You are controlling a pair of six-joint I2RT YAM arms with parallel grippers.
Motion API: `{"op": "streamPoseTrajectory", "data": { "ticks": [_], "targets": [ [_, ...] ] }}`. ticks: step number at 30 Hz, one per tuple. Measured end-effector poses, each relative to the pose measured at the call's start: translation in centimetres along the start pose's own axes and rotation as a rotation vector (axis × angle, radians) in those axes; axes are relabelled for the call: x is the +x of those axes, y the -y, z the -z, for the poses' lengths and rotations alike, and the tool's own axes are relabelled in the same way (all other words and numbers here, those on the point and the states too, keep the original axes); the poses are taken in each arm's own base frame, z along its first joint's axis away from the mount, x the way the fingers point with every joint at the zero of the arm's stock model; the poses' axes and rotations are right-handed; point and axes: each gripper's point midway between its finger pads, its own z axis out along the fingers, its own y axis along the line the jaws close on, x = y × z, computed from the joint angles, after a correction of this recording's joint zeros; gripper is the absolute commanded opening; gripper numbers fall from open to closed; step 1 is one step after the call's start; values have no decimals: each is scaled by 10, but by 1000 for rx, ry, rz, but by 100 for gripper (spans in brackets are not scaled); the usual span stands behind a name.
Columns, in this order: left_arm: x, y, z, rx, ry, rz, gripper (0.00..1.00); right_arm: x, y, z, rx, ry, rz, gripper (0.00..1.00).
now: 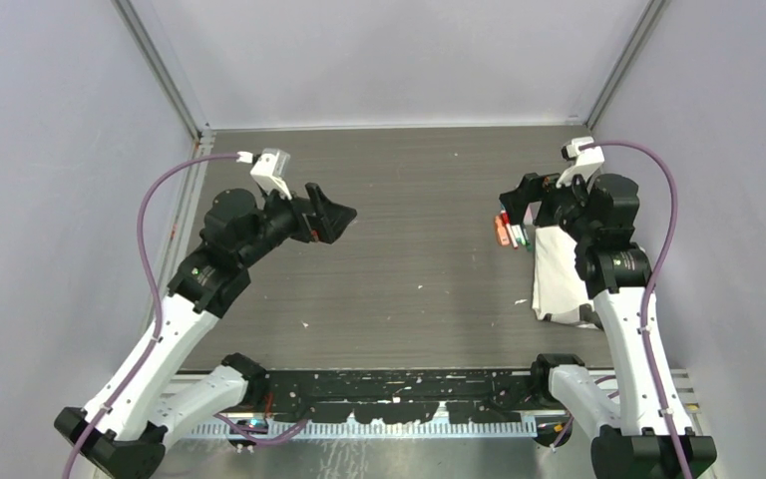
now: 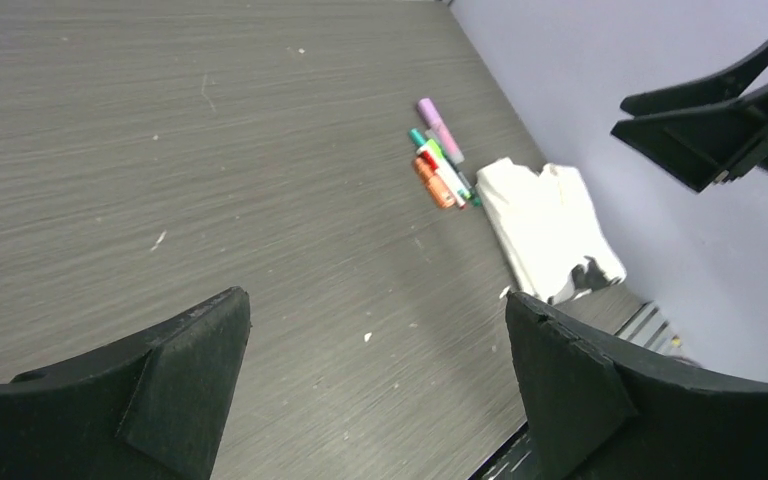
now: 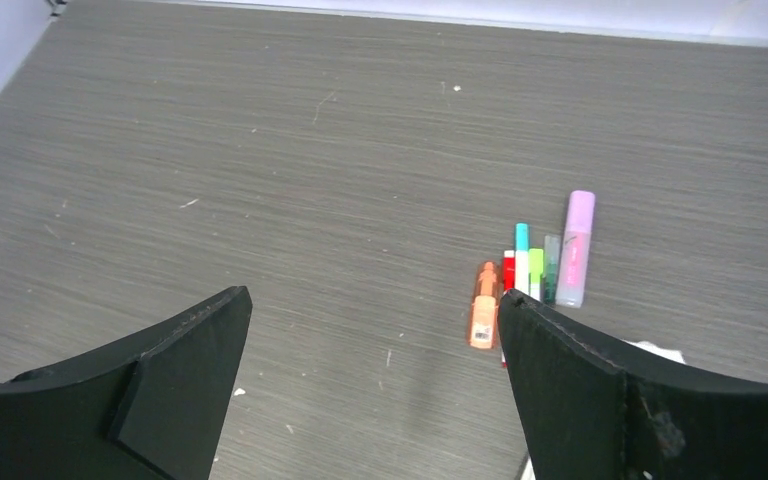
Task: Insert the pens into the pen caps
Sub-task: Reset both arms
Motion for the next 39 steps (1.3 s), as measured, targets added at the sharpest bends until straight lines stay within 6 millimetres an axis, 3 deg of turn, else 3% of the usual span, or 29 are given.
{"op": "streamPoseTrajectory", "data": {
  "ticks": [4, 14, 23, 39],
  "targets": [
    [-2, -1, 12, -26, -29, -59, 100, 0, -6, 1, -13, -12, -53, 100],
    [11, -9, 37, -53, -62, -114, 100, -24, -20, 8, -47, 32, -176, 100],
    [21, -9, 41, -32, -77, -122, 100, -41, -28, 15, -71, 54, -191, 100],
    [27, -3, 43, 8, -90, -119, 100, -40, -28, 13, -76, 44, -191, 100]
  ]
}}
